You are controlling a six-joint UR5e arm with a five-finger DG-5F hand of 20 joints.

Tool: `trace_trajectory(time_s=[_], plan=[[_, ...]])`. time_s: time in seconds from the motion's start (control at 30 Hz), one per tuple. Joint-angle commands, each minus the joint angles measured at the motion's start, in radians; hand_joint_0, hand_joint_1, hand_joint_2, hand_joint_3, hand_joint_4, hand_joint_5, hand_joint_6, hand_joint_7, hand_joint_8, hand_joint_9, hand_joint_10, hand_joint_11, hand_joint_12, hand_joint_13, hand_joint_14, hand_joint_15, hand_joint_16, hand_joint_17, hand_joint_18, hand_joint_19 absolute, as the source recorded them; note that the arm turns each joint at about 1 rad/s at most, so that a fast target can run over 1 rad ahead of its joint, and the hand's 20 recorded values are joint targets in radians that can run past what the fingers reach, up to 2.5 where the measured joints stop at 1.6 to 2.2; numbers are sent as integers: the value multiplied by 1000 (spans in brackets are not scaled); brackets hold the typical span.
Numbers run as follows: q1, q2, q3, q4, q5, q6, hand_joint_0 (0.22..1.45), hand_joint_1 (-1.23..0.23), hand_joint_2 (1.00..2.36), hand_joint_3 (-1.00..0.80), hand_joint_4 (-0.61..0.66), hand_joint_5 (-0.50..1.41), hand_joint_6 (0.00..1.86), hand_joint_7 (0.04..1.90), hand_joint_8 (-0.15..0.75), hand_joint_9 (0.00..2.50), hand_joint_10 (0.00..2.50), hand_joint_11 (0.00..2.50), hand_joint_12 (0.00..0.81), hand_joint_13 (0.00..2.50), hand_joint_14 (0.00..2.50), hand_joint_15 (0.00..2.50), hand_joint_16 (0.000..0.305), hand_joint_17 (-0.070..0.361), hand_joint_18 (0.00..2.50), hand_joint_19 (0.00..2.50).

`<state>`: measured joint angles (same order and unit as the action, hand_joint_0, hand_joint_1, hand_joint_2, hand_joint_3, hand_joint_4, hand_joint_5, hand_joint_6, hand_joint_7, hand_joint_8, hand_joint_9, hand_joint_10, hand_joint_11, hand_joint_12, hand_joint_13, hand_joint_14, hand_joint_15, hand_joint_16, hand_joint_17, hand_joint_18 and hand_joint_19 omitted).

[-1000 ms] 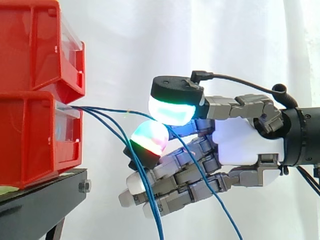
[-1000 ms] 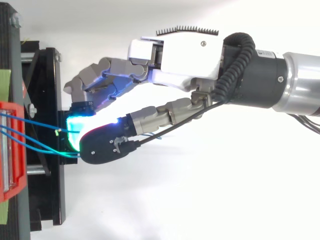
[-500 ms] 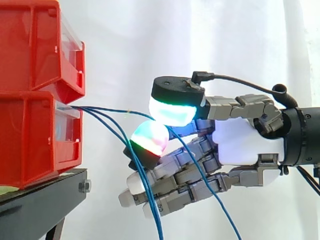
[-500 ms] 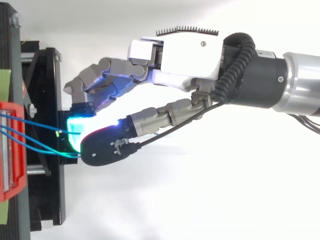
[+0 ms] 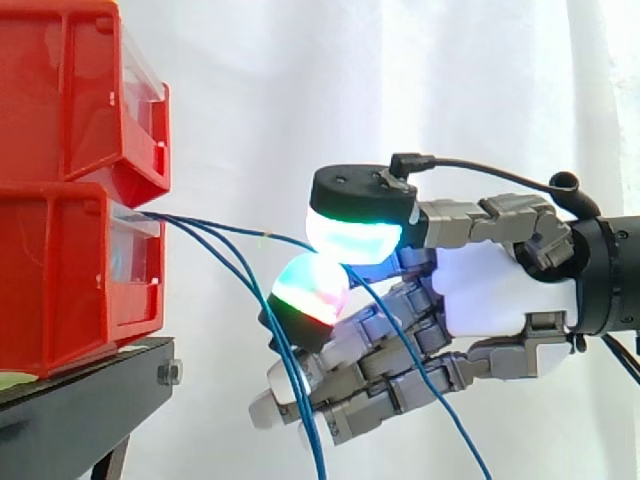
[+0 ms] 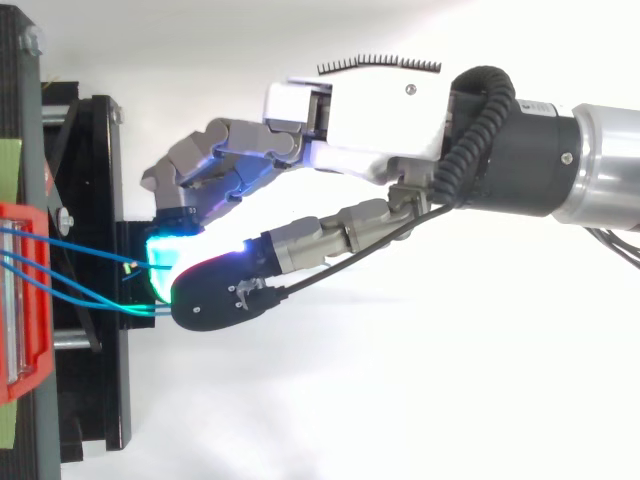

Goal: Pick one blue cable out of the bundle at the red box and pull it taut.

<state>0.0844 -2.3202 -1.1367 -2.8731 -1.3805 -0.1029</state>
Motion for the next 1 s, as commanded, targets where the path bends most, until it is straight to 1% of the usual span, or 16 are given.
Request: trace_trajectory(time_s=[0.0,0.1,0.13,0.2,0.4,0.47,0.6,0.63,0.7,0.8,0.83,0.9,0.97], plan=[[0,1,0,-29,-3,0,601,-748,1026,41,136,-128,818,1022,312,748,12,506,375,312,5,127,53,120,331,152],[0,1,0,-54,-11,0,602,-745,1025,41,144,-132,831,989,319,748,10,511,377,314,5,130,54,121,335,151],[-2,8,0,-69,-18,0,602,-743,1025,41,143,-133,833,984,319,747,10,501,377,315,5,130,54,121,337,151],[0,15,0,-78,-22,-1,603,-742,1025,39,149,-134,837,968,318,746,13,525,377,316,5,131,54,121,341,151],[-2,42,0,-117,-20,-18,605,-739,1024,29,155,-136,843,936,333,786,13,598,380,320,5,131,54,122,346,160],[-3,45,0,-127,-20,-21,608,-738,1024,18,160,-138,843,937,341,820,15,667,380,325,5,139,54,121,349,163],[-3,47,0,-144,-20,-23,608,-737,1024,15,156,-139,842,937,347,851,15,713,378,333,6,142,54,121,353,166],[-3,47,0,-153,-18,-23,608,-735,1024,11,157,-140,841,935,353,886,12,779,379,334,6,142,54,121,355,173],[-3,47,0,-167,-18,-20,609,-735,1024,9,158,-141,841,932,353,898,12,801,379,339,6,144,54,120,356,173],[-5,47,0,-193,-18,-18,608,-735,1025,10,157,-141,841,933,362,930,15,917,379,341,6,148,53,120,358,173],[-5,48,0,-199,-18,-18,609,-735,1025,7,153,-141,840,936,362,952,11,986,380,343,6,148,53,120,358,173],[-3,51,0,-226,-15,-18,609,-734,1025,7,149,-141,840,937,359,960,14,1007,379,346,6,148,53,120,359,173],[-3,53,0,-236,-15,-18,608,-732,1026,6,147,-143,840,940,355,980,13,1076,377,347,6,153,53,119,356,175]])
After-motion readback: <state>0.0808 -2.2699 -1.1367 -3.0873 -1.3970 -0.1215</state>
